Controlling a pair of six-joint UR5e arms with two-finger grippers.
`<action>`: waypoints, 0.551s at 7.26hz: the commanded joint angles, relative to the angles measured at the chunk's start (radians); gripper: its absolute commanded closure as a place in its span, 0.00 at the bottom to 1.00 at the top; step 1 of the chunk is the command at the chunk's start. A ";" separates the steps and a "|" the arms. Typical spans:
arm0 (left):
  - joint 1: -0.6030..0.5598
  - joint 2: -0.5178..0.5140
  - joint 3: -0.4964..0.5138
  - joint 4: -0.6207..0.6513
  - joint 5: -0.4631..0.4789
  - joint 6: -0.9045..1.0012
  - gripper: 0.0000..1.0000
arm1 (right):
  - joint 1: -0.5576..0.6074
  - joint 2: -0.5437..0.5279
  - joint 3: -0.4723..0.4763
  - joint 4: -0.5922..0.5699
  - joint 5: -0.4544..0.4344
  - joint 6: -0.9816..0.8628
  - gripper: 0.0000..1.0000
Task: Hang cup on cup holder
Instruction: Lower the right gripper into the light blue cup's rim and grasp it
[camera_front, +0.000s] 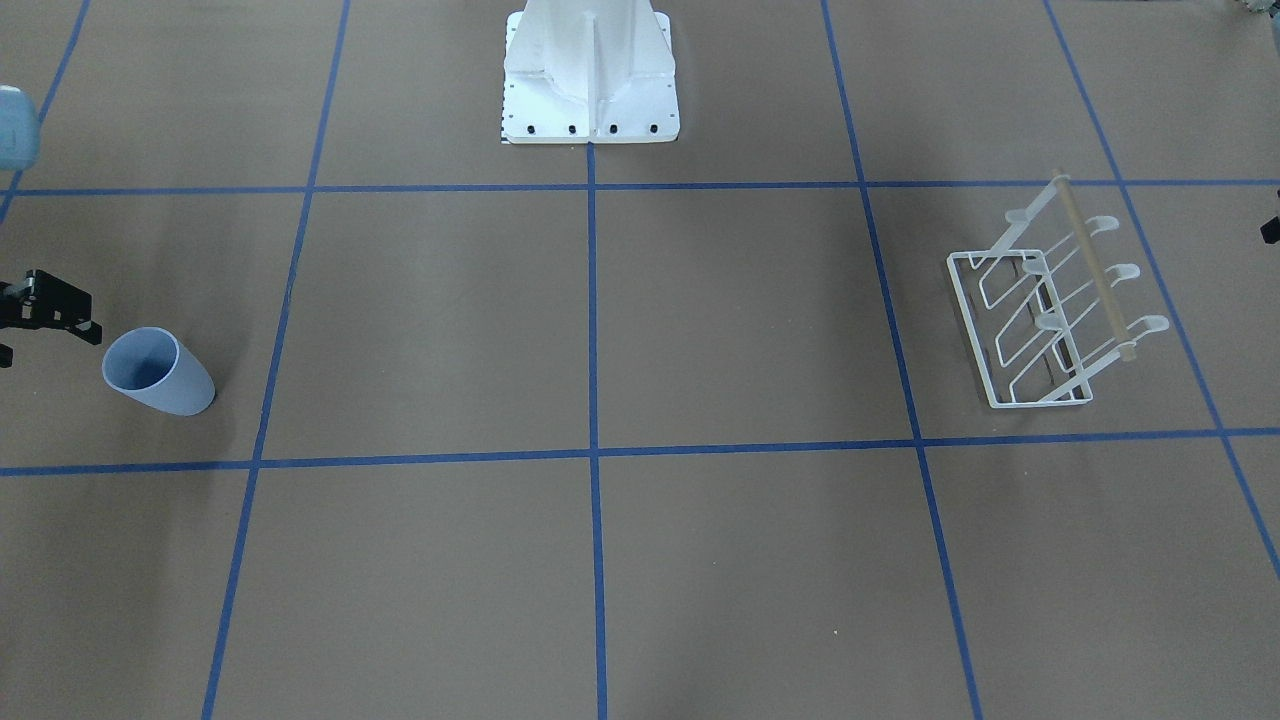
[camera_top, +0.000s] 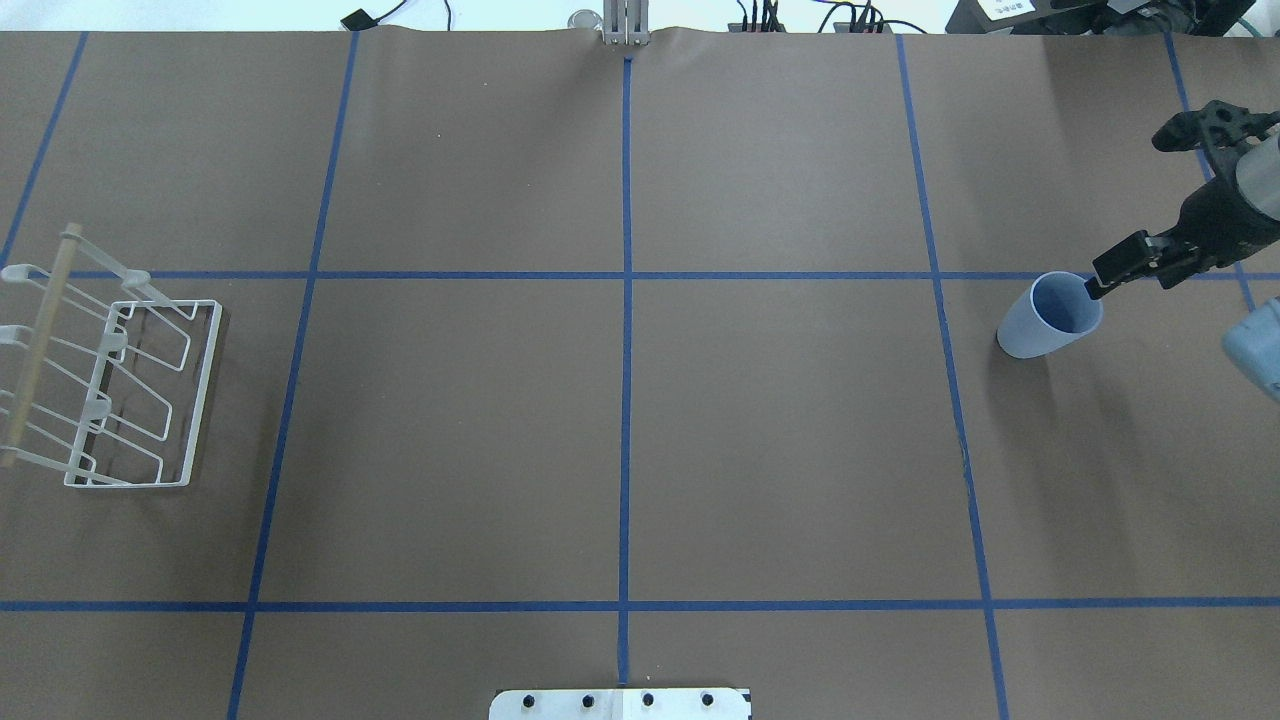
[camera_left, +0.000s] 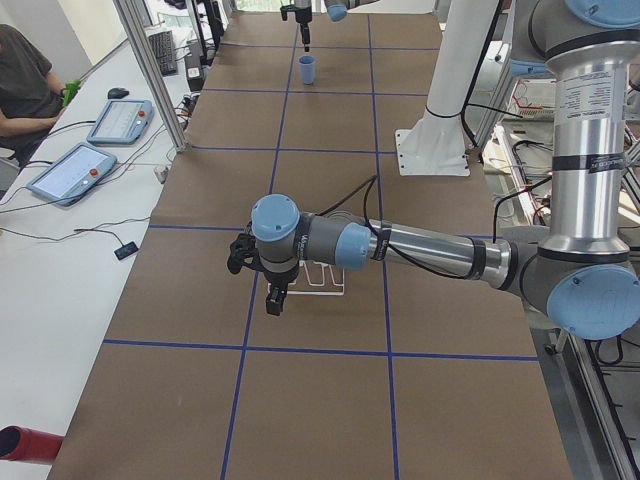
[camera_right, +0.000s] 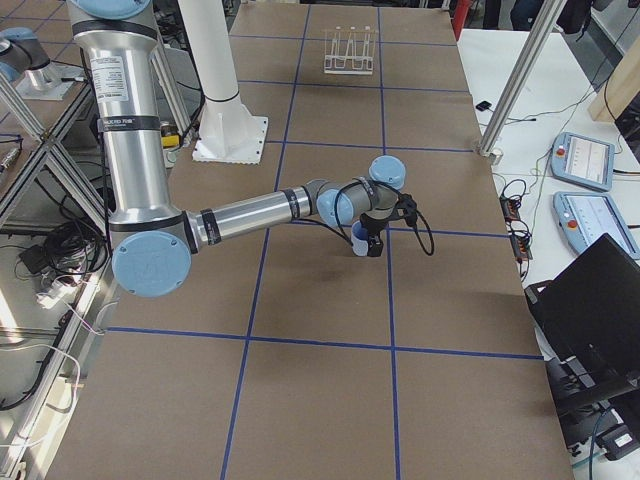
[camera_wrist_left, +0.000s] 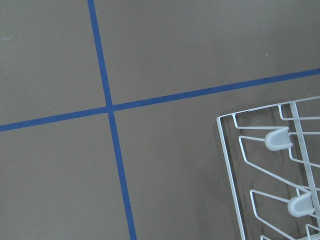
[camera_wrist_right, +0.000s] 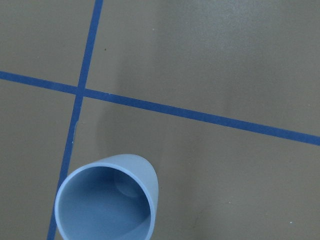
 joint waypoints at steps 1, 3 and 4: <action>0.000 -0.002 0.002 0.000 0.000 0.000 0.01 | -0.029 0.031 -0.037 0.006 0.000 0.066 0.00; 0.000 0.000 0.002 0.000 0.000 0.000 0.01 | -0.048 0.026 -0.049 0.008 -0.003 0.066 0.00; 0.000 0.000 0.002 0.000 0.000 0.000 0.01 | -0.049 0.032 -0.066 0.008 -0.012 0.066 0.00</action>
